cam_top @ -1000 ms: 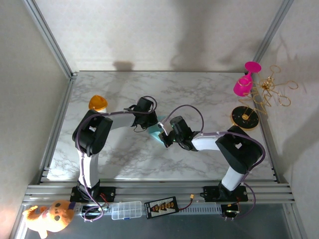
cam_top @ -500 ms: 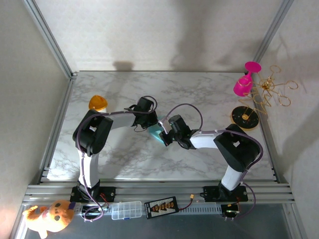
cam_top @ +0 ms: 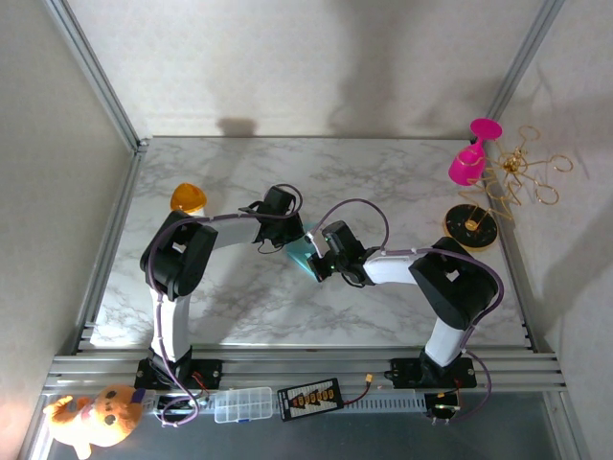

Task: Fold a paper plane with a square sheet of paper (pick it up from the middle)

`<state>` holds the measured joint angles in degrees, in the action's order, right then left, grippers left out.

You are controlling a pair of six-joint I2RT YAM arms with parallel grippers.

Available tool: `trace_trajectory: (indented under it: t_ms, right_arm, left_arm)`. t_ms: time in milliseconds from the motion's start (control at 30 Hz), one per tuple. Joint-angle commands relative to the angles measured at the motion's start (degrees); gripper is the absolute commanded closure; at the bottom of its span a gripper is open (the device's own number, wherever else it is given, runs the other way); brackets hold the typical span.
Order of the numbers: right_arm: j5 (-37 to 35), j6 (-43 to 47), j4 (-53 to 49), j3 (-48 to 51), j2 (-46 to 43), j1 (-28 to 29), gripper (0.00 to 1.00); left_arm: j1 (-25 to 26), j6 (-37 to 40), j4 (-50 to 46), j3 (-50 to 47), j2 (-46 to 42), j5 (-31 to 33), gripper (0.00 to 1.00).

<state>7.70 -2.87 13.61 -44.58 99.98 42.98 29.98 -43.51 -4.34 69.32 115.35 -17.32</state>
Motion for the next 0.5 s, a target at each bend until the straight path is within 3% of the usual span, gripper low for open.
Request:
trace_trajectory:
  t_ms: [0,467]
  right_arm:
    - [0.53,-1.25,-1.35,-1.21,0.67,-0.35,0.99]
    - [-0.95,-1.09,-1.74,-1.61,1.62,-0.31,0.98]
  left_arm:
    - [0.78,-0.22,-2.98,-0.04,2.86,0.19,0.93]
    - [0.85,-0.18,-2.78,-0.06,3.1,-0.2,0.93]
